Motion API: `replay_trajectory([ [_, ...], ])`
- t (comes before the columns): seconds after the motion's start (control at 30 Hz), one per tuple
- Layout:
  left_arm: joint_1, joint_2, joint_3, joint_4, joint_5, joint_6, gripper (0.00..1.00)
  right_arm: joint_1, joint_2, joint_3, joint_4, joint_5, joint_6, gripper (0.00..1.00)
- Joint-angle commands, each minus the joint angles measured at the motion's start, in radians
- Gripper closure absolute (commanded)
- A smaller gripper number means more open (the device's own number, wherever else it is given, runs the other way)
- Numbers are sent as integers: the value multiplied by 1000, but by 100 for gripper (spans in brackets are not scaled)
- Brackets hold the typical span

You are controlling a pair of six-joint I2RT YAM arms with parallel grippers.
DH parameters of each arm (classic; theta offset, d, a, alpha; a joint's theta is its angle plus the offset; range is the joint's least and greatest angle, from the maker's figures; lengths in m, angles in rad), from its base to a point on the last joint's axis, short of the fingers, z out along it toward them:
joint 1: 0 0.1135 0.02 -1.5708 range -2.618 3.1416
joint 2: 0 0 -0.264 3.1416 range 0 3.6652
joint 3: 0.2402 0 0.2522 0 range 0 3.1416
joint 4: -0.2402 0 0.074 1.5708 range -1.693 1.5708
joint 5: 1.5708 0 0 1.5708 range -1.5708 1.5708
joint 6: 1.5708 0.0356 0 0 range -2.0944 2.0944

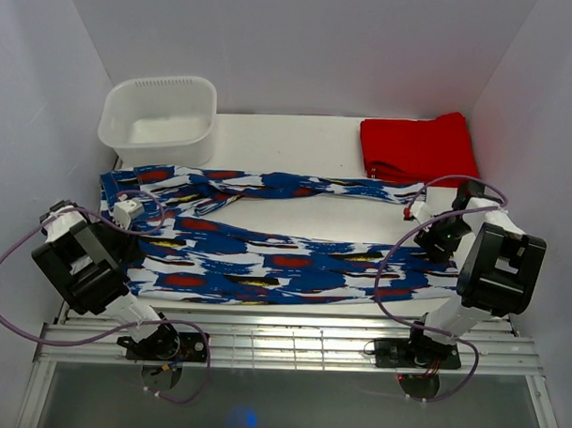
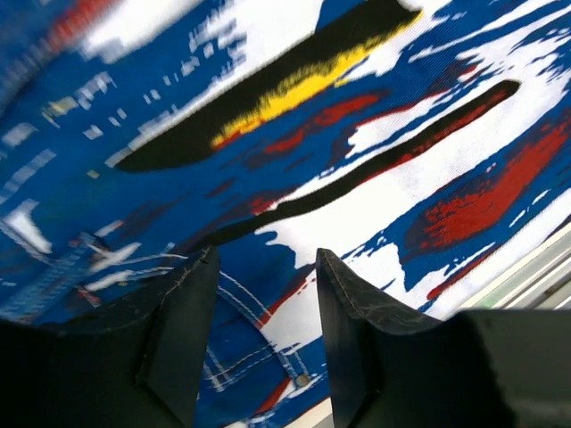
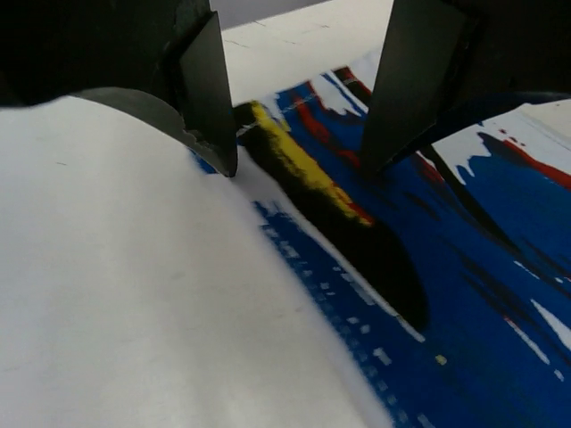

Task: Fold and stack the trousers
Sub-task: Flatten the trousers out

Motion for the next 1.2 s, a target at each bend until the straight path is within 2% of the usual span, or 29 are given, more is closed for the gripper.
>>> replay_trajectory([
  [0.0, 8, 25, -39, 78, -72, -107, 44, -9, -19, -143, 47, 128, 14, 37],
  [0.13, 33, -1, -122, 81, -187, 36, 50, -38, -82, -278, 64, 196, -75, 40],
  [0.23, 71, -24, -115, 61, -213, 113, 54, -86, -151, -338, 39, 238, -173, 44],
  [0.33, 91, -30, -38, -29, -134, 175, 50, -112, -223, -286, -53, 160, -227, 41],
  [0.37, 90, -29, 38, -66, -35, 184, 44, -112, -234, -249, -68, 128, -227, 38],
  [0.4, 85, -30, 78, -127, 25, 192, 40, -112, -237, -202, -93, 33, -218, 33],
  [0.43, 76, -35, 112, -145, 79, 186, 38, -106, -229, -89, -99, -23, -168, 31],
  [0.47, 27, -42, 158, -152, 146, 168, 34, -97, -219, -29, -96, -66, -125, 29],
  [0.5, -2, -48, 172, -140, 170, 117, 33, -88, -175, 30, -69, -128, -79, 24],
  [0.57, -95, -81, 177, -84, 213, 33, 31, -45, -116, 190, -35, -169, 56, 21],
  [0.6, -128, -93, 163, -1, 234, -83, 29, -8, -49, 235, 5, -178, 93, 20],
  [0.7, -252, -85, 116, 160, 216, -226, 29, 55, 84, 355, 88, -128, 196, 18],
  [0.73, -274, -79, 105, 203, 207, -321, 29, 96, 115, 371, 146, -103, 210, 18],
  [0.87, -349, 2, 79, 384, 155, -507, 28, 167, 275, 415, 264, -26, 215, 15],
  [1.03, -372, 100, 108, 449, 112, -604, 29, 227, 370, 431, 326, 7, 175, 11],
  [1.1, -380, 123, 103, 467, 75, -610, 30, 241, 406, 420, 346, 43, 166, 16],
  [1.17, -381, 142, 96, 475, 37, -612, 35, 251, 427, 411, 334, 66, 149, 32],
])
